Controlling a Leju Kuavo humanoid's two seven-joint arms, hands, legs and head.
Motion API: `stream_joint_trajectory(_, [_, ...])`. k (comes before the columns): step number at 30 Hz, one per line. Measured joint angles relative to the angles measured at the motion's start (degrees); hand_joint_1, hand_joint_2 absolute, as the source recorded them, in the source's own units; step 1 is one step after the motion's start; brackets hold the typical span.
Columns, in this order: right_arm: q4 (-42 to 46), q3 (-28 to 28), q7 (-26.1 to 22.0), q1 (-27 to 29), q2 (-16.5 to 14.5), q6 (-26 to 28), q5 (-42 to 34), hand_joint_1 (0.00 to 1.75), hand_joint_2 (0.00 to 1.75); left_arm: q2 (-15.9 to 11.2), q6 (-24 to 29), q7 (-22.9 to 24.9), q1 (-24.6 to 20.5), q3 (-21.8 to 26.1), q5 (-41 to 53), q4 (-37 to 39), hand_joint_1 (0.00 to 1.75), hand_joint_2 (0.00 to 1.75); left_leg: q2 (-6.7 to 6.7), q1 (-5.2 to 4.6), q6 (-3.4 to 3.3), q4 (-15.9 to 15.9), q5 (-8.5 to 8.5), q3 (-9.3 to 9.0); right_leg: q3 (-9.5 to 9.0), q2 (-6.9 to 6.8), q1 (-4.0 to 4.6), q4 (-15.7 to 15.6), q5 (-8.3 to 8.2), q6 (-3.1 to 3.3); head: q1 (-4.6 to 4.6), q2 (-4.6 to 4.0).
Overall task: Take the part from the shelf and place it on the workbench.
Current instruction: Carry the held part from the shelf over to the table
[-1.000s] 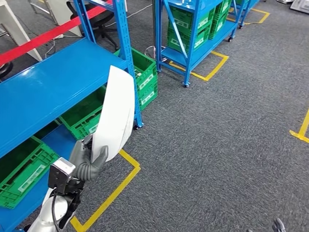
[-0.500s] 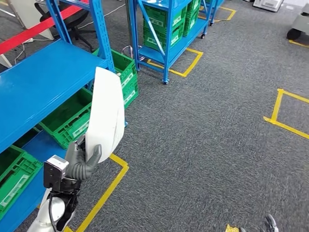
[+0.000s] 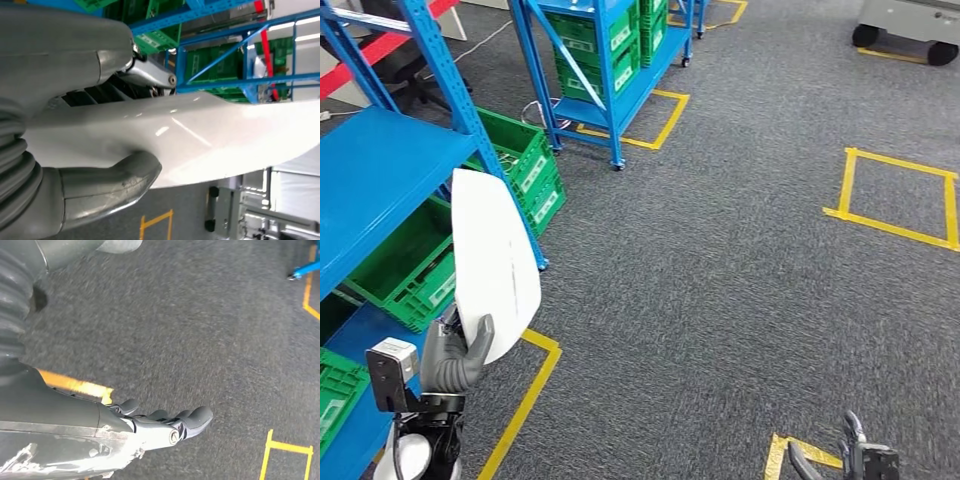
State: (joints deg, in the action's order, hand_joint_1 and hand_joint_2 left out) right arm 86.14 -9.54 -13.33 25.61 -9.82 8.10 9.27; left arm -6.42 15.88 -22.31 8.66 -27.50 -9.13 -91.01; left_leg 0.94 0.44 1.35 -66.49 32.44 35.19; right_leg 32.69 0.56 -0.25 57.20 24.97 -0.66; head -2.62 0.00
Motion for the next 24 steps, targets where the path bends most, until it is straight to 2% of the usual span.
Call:
stream_joint_trajectory(1, [-0.21,1.78,0.32,-0.20,0.98,0.87,-0.91,0.00,1.75,-0.36,-0.02,0.10,0.41,0.10,0.01,-0.16,1.75,1.75,-0.42,-0.04,-0.12,-3.82,1.53,1.85,0.26,0.63,0.11,0.00,-0.15,0.18,0.02,-0.01])
stream_joint_trajectory(2, [-0.42,3.31,0.54,-0.29,1.84,1.44,-1.50,0.00,1.75,-0.62,-0.05,0.17,0.77,0.19,0.01,-0.26,1.75,1.75,-0.63,-0.09,-0.29,-6.17,2.03,3.02,0.47,1.29,0.23,0.01,-0.30,0.27,0.02,-0.01])
stream_joint_trajectory(3, [-0.62,4.57,0.67,-0.32,2.57,1.84,-1.88,0.00,1.75,-0.80,-0.08,0.21,1.03,0.26,0.02,-0.36,1.75,1.75,-0.74,-0.14,-0.50,-6.28,1.32,3.09,0.59,1.95,0.32,0.01,-0.43,0.27,0.01,-0.01])
stream_joint_trajectory(4, [-0.80,5.67,0.74,-0.32,3.22,2.15,-2.18,0.00,1.75,-0.93,-0.10,0.25,1.20,0.32,0.02,-0.47,1.75,1.75,-0.92,-0.19,-0.76,-4.01,-0.41,1.95,0.65,2.60,0.38,0.02,-0.56,0.21,0.00,-0.01])
stream_joint_trajectory(5, [-0.95,6.64,0.78,-0.34,3.80,2.47,-2.48,0.00,1.75,-1.04,-0.11,0.29,1.31,0.38,0.03,-0.61,1.75,1.75,-1.48,-0.22,-1.03,-0.21,-2.57,-0.01,0.67,3.25,0.41,0.02,-0.69,0.08,0.01,-0.01])
stream_joint_trajectory(7, [-1.15,8.24,0.79,-0.45,4.79,3.03,-2.98,0.00,1.75,-1.22,-0.12,0.35,1.38,0.58,0.03,-0.92,1.75,1.75,-3.62,-0.16,-1.40,7.35,-5.37,-3.77,0.94,4.33,0.56,0.24,-0.90,-0.28,-0.03,-0.01])
stream_joint_trajectory(9, [-1.31,9.42,0.80,-0.45,5.61,3.45,-3.34,0.00,1.75,-1.32,-0.13,0.42,1.43,0.74,0.04,-1.12,1.75,1.75,-4.70,-0.20,-1.51,10.11,-5.75,-4.92,1.48,5.25,0.50,0.32,-1.24,-0.87,-0.04,-0.01])
stream_joint_trajectory(10, [-1.39,9.88,0.82,-0.37,5.97,3.55,-3.41,0.00,1.75,-1.33,-0.13,0.44,1.45,0.78,0.05,-1.18,1.75,1.75,-4.20,-0.22,-1.60,10.24,-5.87,-4.86,1.82,5.75,0.37,0.22,-1.45,-1.23,-0.04,-0.01])
stream_joint_trajectory(11, [-1.46,10.23,0.82,-0.26,6.29,3.61,-3.44,0.00,1.75,-1.33,-0.14,0.45,1.44,0.80,0.05,-1.23,1.75,1.75,-3.66,-0.21,-1.87,10.37,-6.06,-4.86,2.12,5.64,0.29,0.32,-1.50,-1.56,-0.02,-0.01])
stream_joint_trajectory(12, [-1.53,10.53,0.82,-0.20,6.54,3.63,-3.45,0.00,1.75,-1.32,-0.14,0.45,1.44,0.82,0.05,-1.31,1.75,1.75,-3.11,-0.14,-2.17,10.51,-6.25,-4.88,2.59,4.79,0.31,0.99,-1.06,-1.88,-0.14,-0.01])
stream_joint_trajectory(13, [-1.57,10.78,0.82,-0.22,6.79,3.65,-3.46,0.00,1.75,-1.31,-0.15,0.46,1.49,0.83,0.05,-1.39,1.75,1.75,-2.46,-0.03,-2.42,10.66,-6.41,-4.91,3.48,3.47,0.33,2.77,0.08,-2.18,-0.28,-0.01])
stream_joint_trajectory(15, [-1.68,11.19,0.82,-0.40,7.15,3.68,-3.50,0.00,1.75,-1.34,-0.16,0.47,1.66,0.87,0.05,-1.53,1.75,1.75,-1.17,-0.01,-2.65,10.70,-6.46,-4.87,6.61,0.71,0.21,9.88,4.03,-2.80,-0.52,-0.01])
stream_joint_trajectory(16, [-1.75,11.37,0.84,-0.47,7.34,3.73,-3.57,0.00,1.75,-1.36,-0.17,0.48,1.74,0.90,0.06,-1.54,1.75,1.75,-0.47,-0.03,-2.66,10.69,-6.47,-4.83,8.32,0.15,0.07,13.83,5.82,-3.10,-0.52,-0.01])
stream_joint_trajectory(17, [-1.84,11.61,0.89,-0.47,7.54,3.93,-3.74,0.00,1.75,-1.37,-0.19,0.48,1.77,0.92,0.11,-1.54,1.75,1.75,0.19,-0.03,-2.65,10.68,-6.46,-4.81,9.39,-0.07,-0.08,16.52,6.75,-3.33,-0.51,-0.01])
stream_joint_trajectory(18, [-1.90,11.95,1.05,-0.45,7.84,4.43,-4.09,0.00,1.75,-1.37,-0.27,0.48,1.77,0.92,0.22,-1.54,1.75,1.75,0.81,-0.02,-2.62,10.66,-6.44,-4.83,9.35,-0.19,-0.21,16.96,6.55,-3.49,-0.52,-0.01])
stream_joint_trajectory(19, [-1.95,12.47,1.32,-0.47,8.27,5.27,-4.66,0.00,1.75,-1.37,-0.41,0.50,1.77,0.92,0.36,-1.54,1.75,1.75,1.42,-0.01,-2.55,10.65,-6.39,-4.90,8.07,-0.41,-0.32,15.00,5.34,-3.59,-0.52,-0.01])
stream_joint_trajectory(21, [-1.98,14.09,2.03,-0.73,9.56,7.77,-6.42,0.00,1.75,-1.36,-0.86,0.55,1.76,0.93,0.69,-1.62,1.75,1.75,2.55,-0.06,-2.19,10.62,-6.17,-5.18,3.29,-2.11,-0.32,6.78,2.12,-3.63,-0.55,-0.01])
stream_joint_trajectory(22, [-1.95,15.10,2.39,-0.95,10.34,9.22,-7.58,0.00,1.75,-1.36,-1.15,0.57,1.72,0.97,0.90,-1.68,1.75,1.75,3.04,-0.20,-1.92,10.54,-6.02,-5.29,1.23,-2.92,-0.26,3.28,1.05,-3.37,-0.50,-0.01])
stream_joint_trajectory(23, [-1.86,16.18,2.74,-1.14,11.17,10.73,-8.88,0.00,1.75,-1.37,-1.51,0.58,1.63,1.01,1.22,-1.74,1.75,1.75,3.44,-0.34,-1.62,10.47,-5.93,-5.36,0.05,-3.47,-0.16,1.21,0.56,-3.01,-0.46,-0.02])
stream_joint_trajectory(24, [-1.69,17.31,3.09,-1.24,12.04,12.24,-10.29,0.00,1.75,-1.38,-1.95,0.60,1.51,1.02,1.61,-1.78,1.75,1.75,3.84,-0.48,-1.33,10.42,-5.91,-5.37,-0.21,-3.49,-0.03,0.58,0.58,-2.59,-0.42,-0.01])
